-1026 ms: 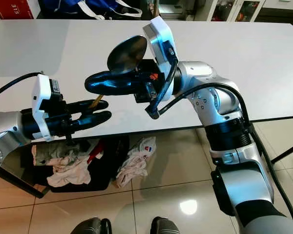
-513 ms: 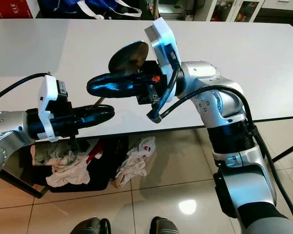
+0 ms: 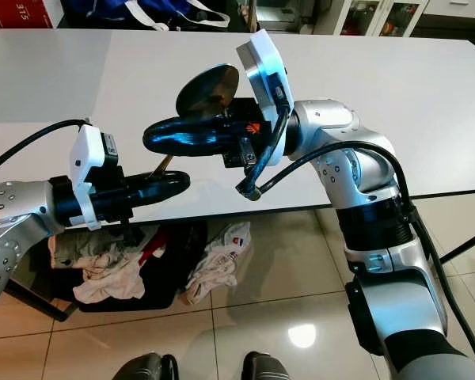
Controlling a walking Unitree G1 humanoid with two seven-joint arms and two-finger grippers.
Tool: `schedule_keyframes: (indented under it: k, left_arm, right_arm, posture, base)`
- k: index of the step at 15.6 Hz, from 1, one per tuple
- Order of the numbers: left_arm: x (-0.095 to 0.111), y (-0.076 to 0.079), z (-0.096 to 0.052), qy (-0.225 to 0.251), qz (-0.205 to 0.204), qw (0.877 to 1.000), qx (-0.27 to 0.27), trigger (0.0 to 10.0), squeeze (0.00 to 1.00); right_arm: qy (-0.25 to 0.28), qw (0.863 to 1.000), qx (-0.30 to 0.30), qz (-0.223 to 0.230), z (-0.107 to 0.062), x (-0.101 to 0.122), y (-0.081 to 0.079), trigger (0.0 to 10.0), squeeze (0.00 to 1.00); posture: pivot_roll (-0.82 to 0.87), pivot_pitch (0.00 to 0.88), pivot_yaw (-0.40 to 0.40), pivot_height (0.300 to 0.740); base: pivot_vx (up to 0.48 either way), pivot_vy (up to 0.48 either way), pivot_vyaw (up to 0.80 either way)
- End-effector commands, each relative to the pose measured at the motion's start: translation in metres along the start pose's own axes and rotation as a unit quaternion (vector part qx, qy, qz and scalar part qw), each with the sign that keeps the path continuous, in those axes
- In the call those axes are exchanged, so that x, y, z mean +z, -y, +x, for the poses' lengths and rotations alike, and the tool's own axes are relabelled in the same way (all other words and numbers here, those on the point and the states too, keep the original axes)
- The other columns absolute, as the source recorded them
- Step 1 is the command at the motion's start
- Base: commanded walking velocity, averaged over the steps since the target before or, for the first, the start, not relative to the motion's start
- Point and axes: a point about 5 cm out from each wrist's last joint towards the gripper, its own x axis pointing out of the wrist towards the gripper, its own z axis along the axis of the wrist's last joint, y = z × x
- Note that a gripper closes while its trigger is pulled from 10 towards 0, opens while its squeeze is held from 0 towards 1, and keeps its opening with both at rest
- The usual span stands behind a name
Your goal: Setting the table
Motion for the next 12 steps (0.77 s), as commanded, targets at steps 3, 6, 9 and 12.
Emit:
schedule_keyframes:
  k: [3, 6, 9, 12]
  left_arm:
    - [0.007, -0.023, -0.007, 0.019, 0.006, 0.995, 0.096, 0.0, 0.0]
    - [0.011, -0.023, -0.006, 0.04, 0.005, 0.994, 0.101, 0.0, 0.0]
    - [0.014, -0.027, -0.008, 0.065, -0.003, 0.991, 0.121, 0.0, 0.0]
    - [0.013, -0.03, -0.007, 0.084, -0.017, 0.987, 0.138, 0.0, 0.0]
  right_arm:
    - [0.007, 1.0, 0.026, -0.003, 0.016, -0.005, -0.001, 10.0, 0.0]
    - [0.038, 0.999, -0.014, 0.0, 0.018, -0.003, 0.01, 10.0, 1.0]
    - [0.048, 0.998, -0.051, -0.002, 0.017, -0.007, 0.018, 10.0, 1.0]
    - [0.049, 0.994, -0.1, 0.002, 0.017, -0.016, 0.027, 10.0, 1.0]
  posture:
    - [-0.07, 0.102, -0.064, 0.74]
    - [-0.07, 0.097, -0.067, 0.74]
    - [-0.07, 0.096, -0.069, 0.74]
    - [-0.07, 0.096, -0.067, 0.74]
  base:
    - [0.0, 0.0, 0.0]
    - [0.0, 0.0, 0.0]
    - [0.0, 0.0, 0.0]
    - [0.0, 0.0, 0.0]
